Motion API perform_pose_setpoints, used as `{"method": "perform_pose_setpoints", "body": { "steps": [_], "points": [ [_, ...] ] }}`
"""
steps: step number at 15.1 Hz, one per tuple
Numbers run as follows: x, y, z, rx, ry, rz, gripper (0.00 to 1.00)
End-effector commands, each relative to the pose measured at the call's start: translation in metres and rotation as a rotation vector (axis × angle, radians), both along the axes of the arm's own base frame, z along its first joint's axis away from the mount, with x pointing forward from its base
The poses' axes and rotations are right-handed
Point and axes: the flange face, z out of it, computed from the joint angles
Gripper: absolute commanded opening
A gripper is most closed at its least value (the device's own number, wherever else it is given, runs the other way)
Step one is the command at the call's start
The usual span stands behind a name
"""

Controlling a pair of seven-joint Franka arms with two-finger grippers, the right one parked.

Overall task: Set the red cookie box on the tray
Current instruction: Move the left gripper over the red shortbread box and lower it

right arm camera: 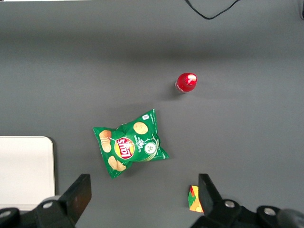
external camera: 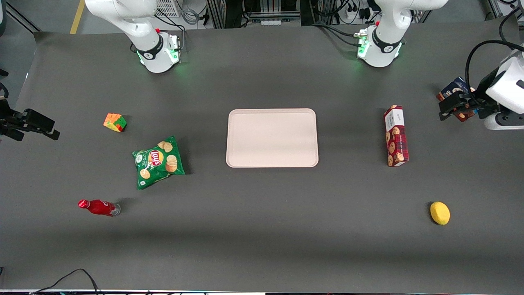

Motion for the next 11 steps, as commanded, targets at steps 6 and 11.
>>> {"method": "perform_pose_setpoints", "body": {
  "steps": [6,11],
  "points": [
    [0.0,0.0,-0.003,-0.014,0.009,0.008,1.0],
    [0.008,0.002,-0.105,-0.013,0.042,0.015,1.0]
  ]
}}
